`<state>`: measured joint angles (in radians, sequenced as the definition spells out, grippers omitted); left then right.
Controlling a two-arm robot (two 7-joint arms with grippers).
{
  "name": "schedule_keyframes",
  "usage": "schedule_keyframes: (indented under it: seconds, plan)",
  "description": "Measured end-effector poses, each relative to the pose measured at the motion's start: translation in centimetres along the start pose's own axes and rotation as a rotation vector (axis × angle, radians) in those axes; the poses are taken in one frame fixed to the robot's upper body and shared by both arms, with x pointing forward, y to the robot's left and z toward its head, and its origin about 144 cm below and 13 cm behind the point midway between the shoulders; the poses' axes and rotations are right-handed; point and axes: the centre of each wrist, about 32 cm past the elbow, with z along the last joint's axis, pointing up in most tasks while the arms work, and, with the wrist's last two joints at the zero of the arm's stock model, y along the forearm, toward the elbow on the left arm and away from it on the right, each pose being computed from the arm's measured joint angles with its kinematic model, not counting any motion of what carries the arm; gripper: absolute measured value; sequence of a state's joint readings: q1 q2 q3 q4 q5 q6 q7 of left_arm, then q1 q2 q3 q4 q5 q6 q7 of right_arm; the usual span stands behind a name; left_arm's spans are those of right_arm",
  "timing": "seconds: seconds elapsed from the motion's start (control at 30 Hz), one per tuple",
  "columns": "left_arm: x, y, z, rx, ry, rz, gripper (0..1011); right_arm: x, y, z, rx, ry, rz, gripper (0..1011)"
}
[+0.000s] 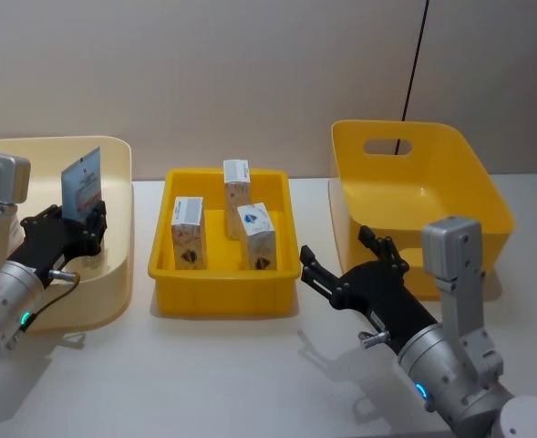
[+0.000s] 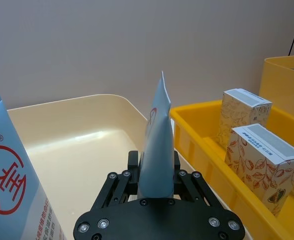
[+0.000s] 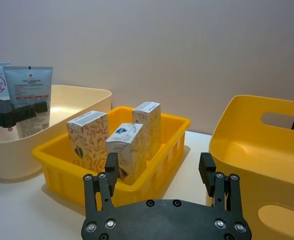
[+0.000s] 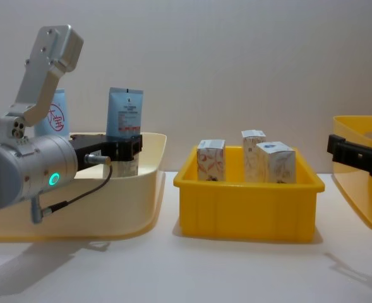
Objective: Bimanual collaborative sorting of washing and personal care products
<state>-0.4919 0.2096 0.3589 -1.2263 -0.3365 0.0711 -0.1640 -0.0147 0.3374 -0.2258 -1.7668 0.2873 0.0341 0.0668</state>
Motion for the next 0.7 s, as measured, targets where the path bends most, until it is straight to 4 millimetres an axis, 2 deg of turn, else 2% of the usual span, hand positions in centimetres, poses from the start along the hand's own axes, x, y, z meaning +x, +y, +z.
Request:
schedule_keyframes:
  seconds: [0.3, 0.7]
  plan:
    - [0.0, -0.06, -0.01, 0.0, -0.001, -0.001, 294, 0.0, 0.0, 0.0, 0.0, 0.0, 0.0, 1001]
    - [0.66, 0.24, 0.15, -0.04, -0.001, -0.018, 292, 0.0, 0.0, 0.0, 0.0, 0.0, 0.0, 1001]
